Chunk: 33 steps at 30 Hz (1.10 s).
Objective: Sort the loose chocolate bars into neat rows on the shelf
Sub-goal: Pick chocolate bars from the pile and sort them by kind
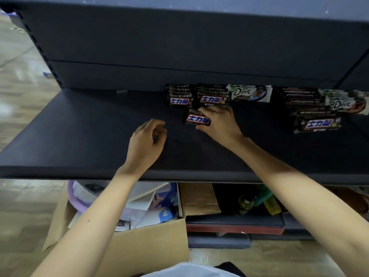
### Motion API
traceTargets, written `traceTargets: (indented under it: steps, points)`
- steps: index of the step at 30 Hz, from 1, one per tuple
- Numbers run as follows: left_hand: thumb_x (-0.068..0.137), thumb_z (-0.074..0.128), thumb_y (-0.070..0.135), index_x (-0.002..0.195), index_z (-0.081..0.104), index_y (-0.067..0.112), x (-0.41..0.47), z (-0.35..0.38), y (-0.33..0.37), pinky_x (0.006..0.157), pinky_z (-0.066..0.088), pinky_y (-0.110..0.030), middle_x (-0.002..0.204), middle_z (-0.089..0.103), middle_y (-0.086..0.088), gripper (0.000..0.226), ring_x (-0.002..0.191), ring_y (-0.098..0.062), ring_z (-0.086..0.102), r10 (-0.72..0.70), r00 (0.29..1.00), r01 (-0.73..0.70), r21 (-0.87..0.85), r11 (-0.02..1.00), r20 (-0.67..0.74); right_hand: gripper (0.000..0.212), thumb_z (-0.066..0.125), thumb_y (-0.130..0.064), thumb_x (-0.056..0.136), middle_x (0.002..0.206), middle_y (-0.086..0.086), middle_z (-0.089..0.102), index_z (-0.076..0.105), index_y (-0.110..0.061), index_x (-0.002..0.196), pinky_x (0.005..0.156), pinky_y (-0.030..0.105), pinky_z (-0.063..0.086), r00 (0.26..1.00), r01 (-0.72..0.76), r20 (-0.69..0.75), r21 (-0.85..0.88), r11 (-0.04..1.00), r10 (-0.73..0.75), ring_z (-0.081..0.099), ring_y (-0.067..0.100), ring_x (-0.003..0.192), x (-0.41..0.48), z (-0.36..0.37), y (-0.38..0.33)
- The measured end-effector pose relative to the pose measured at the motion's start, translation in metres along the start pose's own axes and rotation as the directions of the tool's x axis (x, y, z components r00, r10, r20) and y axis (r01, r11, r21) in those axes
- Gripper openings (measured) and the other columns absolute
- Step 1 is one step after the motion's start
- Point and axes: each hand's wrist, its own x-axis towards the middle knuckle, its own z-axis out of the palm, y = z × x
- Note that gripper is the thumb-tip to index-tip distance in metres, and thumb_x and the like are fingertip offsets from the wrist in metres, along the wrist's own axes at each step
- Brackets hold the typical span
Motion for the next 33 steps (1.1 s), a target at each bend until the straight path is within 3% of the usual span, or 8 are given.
traceTargets:
  steps: [7,11,18,23,33]
  points:
    - [0.085,0.045,0.026,0.112,0.059,0.011,-0.009,0.005,0.003,0.079,0.043,-0.039,0.089,0.071,0.001,0.034,0.091,-0.028,0.060,0.088,0.996,-0.083,0.204,0.975,-0.015,0.059,0.057,-0.037,0.089,0.138,0.005,0.046,0.039,-0.016,0.140,0.106,0.036,0.024,0.989,0.034,0.147,-0.033,0.999,-0.029,0.042,0.025,0.127,0.062,0.015,0.002]
    - [0.088,0.048,0.025,0.112,0.059,0.010,-0.009,0.004,0.002,0.076,0.046,-0.038,0.083,0.071,0.001,0.030,0.089,-0.027,0.060,0.043,0.998,-0.034,0.178,0.983,-0.049,0.056,0.057,-0.034,0.089,0.135,0.004,0.045,0.041,-0.018,0.140,0.106,0.037,0.022,0.990,0.038,0.133,0.010,0.999,-0.039,0.040,0.025,0.127,0.073,0.023,0.002]
    - [0.091,0.052,0.020,0.114,0.058,0.010,-0.009,0.005,0.004,0.079,0.042,-0.036,0.085,0.070,-0.002,0.025,0.095,-0.026,0.057,0.001,0.998,0.009,0.162,0.987,-0.060,0.051,0.057,-0.036,0.089,0.129,0.007,0.044,0.046,-0.021,0.136,0.100,0.039,0.024,0.995,0.091,0.041,-0.074,0.993,-0.088,0.034,0.029,0.122,0.075,0.030,0.002]
    - [0.092,0.052,0.021,0.114,0.057,0.010,-0.008,0.004,0.004,0.080,0.042,-0.035,0.083,0.068,0.000,0.025,0.095,-0.025,0.057,0.007,0.998,0.004,0.158,0.987,-0.065,0.050,0.059,-0.027,0.089,0.123,0.012,0.045,0.046,-0.013,0.136,0.101,0.033,0.031,0.993,0.079,0.076,0.074,0.994,-0.085,0.041,0.028,0.117,0.078,0.032,-0.007]
    - [0.092,0.051,0.020,0.114,0.058,0.010,-0.009,0.007,0.000,0.080,0.043,-0.035,0.085,0.070,0.000,0.025,0.094,-0.024,0.057,0.021,0.997,-0.010,0.138,0.990,-0.081,0.049,0.059,-0.031,0.089,0.126,0.008,0.044,0.047,-0.017,0.134,0.103,0.038,0.028,0.995,0.020,0.102,0.013,1.000,-0.021,0.036,0.028,0.122,0.084,0.030,-0.012]
